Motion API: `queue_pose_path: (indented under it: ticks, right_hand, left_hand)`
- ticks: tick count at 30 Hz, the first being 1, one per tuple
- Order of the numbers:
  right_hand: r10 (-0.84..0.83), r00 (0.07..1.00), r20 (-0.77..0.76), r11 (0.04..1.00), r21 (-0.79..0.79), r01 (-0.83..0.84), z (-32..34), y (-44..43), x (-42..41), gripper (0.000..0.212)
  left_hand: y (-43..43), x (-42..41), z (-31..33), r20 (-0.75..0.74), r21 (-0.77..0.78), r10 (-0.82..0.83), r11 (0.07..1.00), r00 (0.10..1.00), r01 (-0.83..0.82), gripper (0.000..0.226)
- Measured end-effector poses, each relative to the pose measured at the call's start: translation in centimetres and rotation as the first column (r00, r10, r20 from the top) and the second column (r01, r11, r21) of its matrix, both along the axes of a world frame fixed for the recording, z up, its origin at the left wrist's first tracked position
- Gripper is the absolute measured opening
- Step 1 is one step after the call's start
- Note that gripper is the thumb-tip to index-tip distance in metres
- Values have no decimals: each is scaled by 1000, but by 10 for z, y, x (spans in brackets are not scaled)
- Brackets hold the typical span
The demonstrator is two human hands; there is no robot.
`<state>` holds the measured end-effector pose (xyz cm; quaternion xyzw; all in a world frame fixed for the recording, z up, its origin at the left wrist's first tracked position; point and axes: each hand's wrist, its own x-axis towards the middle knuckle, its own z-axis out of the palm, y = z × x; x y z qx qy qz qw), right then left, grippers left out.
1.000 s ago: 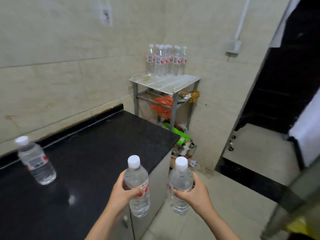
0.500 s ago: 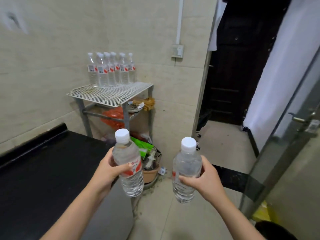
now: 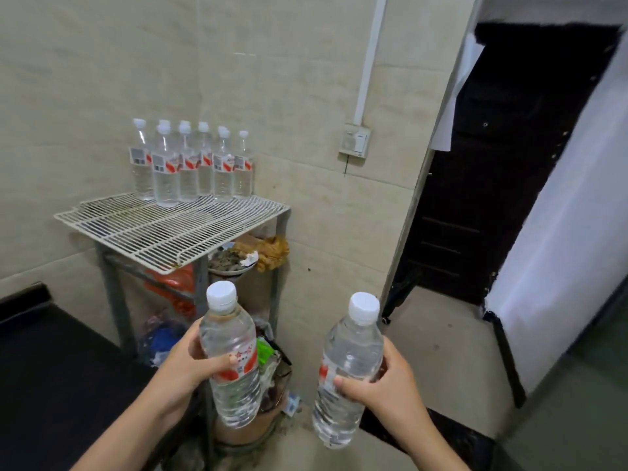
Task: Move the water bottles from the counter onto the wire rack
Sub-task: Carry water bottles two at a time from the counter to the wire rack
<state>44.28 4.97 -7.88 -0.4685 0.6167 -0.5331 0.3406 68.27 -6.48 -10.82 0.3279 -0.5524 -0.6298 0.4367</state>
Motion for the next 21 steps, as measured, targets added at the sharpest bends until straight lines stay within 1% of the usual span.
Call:
queue_pose_path:
  ticks: [3,5,8,12,13,14,15,16,17,18,19,21]
  right_hand:
    - [6,1000,1,1000,23,-6,-7,-32,-27,66]
    - [12,1000,-8,999,42,-11,-12,-58,-44,62]
    - [53,998,-22,998,28,-52,-13,-100,-68,55]
    - [152,986,-72,988,10,-151,-1,-170,-97,46]
    - [199,977,-74,980,-2,-200,6,-195,-105,46]
    - [213,973,-90,976,-24,-216,9,-214,-109,47]
    - [187,977,-105,981,-38,-192,11,-222,-108,49]
    - [193,976,-100,979,-48,-198,14,-236,-108,52]
    - [221,970,-103,972,-58,-228,19,-255,-110,56]
    - [245,963,-112,965,-68,-254,24,-276,-111,62]
    - [258,958,-123,961,-72,-268,29,-298,-112,66]
    - [296,945,-142,945,-101,-311,41,-333,-102,66]
  left_hand:
    - [-27,-16,3,0,2,20,1000,1000,-20,107]
    - [-44,-25,7,-4,-11,46,999,999,-46,105]
    - [-72,-39,23,-30,-30,93,995,995,-94,103]
    - [-109,-61,55,-67,-119,153,980,986,-160,103]
    - [-123,-68,65,-83,-147,203,966,976,-213,102]
    - [-132,-69,73,-114,-177,228,953,967,-245,100]
    - [-133,-68,82,-141,-198,217,950,966,-243,94]
    - [-137,-69,89,-163,-221,226,940,960,-259,80]
    - [-147,-70,95,-177,-241,272,920,946,-309,57]
    - [-157,-68,102,-193,-244,334,894,922,-375,40]
    - [-167,-65,110,-205,-253,386,867,899,-430,39]
    - [-183,-56,120,-199,-273,430,838,880,-472,37]
